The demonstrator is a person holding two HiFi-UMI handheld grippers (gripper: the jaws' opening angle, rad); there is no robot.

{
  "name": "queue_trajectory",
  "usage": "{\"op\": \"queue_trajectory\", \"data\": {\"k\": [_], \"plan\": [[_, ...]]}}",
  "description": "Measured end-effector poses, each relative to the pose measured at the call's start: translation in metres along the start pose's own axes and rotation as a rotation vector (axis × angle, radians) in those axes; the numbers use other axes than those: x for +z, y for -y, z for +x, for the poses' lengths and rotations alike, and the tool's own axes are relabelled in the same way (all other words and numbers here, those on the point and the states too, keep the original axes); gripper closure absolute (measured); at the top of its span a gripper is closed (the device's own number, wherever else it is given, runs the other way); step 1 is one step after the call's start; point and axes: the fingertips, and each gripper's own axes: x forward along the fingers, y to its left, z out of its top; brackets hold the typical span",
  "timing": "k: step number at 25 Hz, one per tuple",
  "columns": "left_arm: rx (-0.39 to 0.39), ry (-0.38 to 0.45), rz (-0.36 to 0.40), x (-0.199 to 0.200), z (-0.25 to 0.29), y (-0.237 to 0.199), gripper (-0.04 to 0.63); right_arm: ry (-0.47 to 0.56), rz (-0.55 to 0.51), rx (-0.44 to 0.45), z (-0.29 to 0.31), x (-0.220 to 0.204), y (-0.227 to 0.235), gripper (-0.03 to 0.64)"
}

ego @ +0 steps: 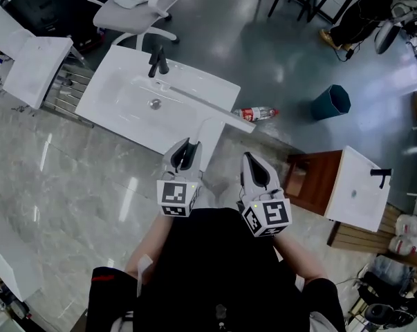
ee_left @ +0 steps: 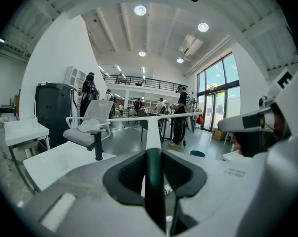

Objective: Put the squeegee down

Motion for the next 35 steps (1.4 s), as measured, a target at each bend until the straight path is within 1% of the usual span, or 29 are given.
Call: {"op": "queue_trajectory", "data": {"k": [4, 6, 12, 20, 28, 35], "plan": [[-0.011, -0.037, 0.012, -0.012, 0.021, -0.005, 0.489, -0.008, 0.015, -0.032, 0.006, -0.004, 0.009, 0.614], [-0.01, -0.058, 0.006, -0.017, 0.031, -0.004, 0.489, -0.021, 0.018, -0.036, 0.006, -0.006, 0.015, 0.614], [0.003, -0.116, 0.022, -0.03, 0.064, -0.004, 0.489, -0.045, 0.038, -0.037, 0.025, -0.004, 0.045, 0.614], [0.075, -0.177, -0.006, -0.046, 0.1, -0.014, 0.489, -0.104, 0.036, 0.022, 0.057, -0.004, 0.065, 0.614], [0.15, -0.243, -0.048, -0.074, 0.141, -0.028, 0.489, -0.149, 0.03, 0.035, 0.09, -0.001, 0.098, 0.614], [0.222, -0.305, -0.062, -0.095, 0.169, -0.042, 0.489, -0.191, 0.025, 0.072, 0.114, -0.003, 0.115, 0.614]]}}
